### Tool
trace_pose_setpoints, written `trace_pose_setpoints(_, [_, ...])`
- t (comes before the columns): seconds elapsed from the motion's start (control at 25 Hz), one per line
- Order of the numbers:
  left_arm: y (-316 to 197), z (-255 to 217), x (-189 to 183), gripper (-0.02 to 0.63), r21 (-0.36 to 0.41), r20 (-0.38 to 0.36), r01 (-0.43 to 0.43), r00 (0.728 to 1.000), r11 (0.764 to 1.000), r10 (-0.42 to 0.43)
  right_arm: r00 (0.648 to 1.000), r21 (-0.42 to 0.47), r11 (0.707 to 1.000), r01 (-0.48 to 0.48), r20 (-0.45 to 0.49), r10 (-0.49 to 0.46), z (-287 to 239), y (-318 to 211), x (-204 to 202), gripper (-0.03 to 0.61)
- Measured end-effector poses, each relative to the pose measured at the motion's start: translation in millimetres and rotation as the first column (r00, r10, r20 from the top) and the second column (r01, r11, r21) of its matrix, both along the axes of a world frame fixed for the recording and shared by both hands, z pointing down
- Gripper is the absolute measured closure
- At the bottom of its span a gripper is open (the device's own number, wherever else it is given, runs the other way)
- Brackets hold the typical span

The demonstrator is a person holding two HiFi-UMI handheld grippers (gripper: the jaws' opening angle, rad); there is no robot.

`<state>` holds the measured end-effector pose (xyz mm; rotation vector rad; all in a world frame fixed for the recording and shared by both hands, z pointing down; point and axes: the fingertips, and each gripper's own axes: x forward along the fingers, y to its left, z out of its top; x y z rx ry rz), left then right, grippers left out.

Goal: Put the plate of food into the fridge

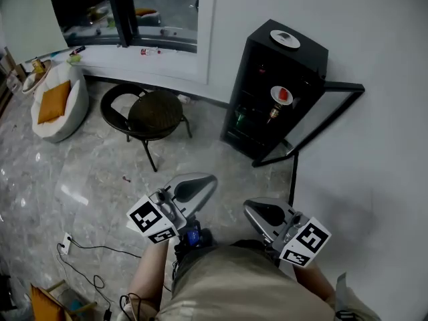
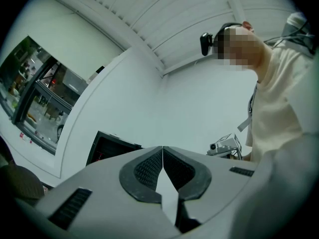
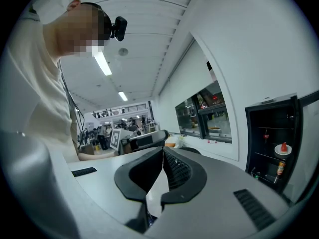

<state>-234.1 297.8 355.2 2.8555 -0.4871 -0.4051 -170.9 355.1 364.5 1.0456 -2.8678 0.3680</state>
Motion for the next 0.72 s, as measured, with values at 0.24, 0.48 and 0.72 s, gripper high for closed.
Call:
trace_pose_setpoints(0.24, [-20, 2, -4, 0.603, 0.006, -0.003, -0.025, 1.000, 1.000, 0.025, 1.000, -0.030, 0.999, 0.014, -0.016, -0.015, 7, -16, -16, 0.558])
trace_pose_setpoints(0.48, [-34, 20, 17, 0.603, -0.003, 0.071, -0.080, 0.994, 0.997, 0.080, 0.999, -0.045, 0.998, 0.038, -0.012, -0.039, 15, -35, -14, 0.557])
trace_pose_setpoints(0.72, [-66, 34, 55, 0.603, -0.044, 0.105, -0.079, 0.991, 0.996, 0.083, 0.999, -0.073, 0.996, 0.047, 0.012, -0.047, 25, -66, 21, 0.558])
